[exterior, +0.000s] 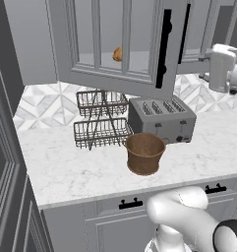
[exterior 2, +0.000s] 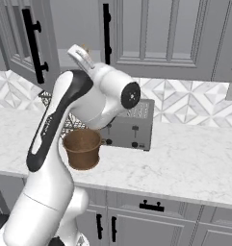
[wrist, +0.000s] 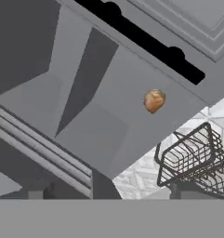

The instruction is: Open the cabinet, pick up the bread from the cabinet and place it in the basket. Then move the basket to the dining counter.

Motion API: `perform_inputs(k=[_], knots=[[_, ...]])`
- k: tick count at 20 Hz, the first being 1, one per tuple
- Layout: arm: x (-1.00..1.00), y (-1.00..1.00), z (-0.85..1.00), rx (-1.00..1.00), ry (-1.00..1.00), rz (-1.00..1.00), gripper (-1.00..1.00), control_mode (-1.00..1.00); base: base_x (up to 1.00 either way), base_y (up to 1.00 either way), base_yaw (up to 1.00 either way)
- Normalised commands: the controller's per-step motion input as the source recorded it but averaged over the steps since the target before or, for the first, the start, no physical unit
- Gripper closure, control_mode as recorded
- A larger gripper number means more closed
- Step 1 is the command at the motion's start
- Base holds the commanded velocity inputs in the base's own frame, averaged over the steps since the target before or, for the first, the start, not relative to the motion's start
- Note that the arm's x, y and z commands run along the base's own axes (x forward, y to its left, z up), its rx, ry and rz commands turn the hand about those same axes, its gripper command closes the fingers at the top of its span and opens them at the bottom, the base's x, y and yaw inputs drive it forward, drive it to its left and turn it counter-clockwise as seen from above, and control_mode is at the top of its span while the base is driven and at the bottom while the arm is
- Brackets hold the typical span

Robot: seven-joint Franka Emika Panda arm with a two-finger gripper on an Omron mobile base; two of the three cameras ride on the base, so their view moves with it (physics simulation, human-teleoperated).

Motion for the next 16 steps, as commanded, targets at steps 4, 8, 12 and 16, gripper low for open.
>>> perform_inputs(k=[4,8,12,16], knots=[[0.65,0.56,-0.26,0.13,0.32,0.08,-1.00,-1.00,0.00,0.00,0.00],[0.02,1.00,-0.09,0.00,0.12,0.13,-1.00,-1.00,0.00,0.00,0.00],[-0.63,1.00,0.00,0.00,-0.02,0.25,-1.00,-1.00,0.00,0.00,0.00],[-0.99,0.98,0.00,0.00,-0.11,0.34,-1.00,-1.00,0.00,0.00,0.00]])
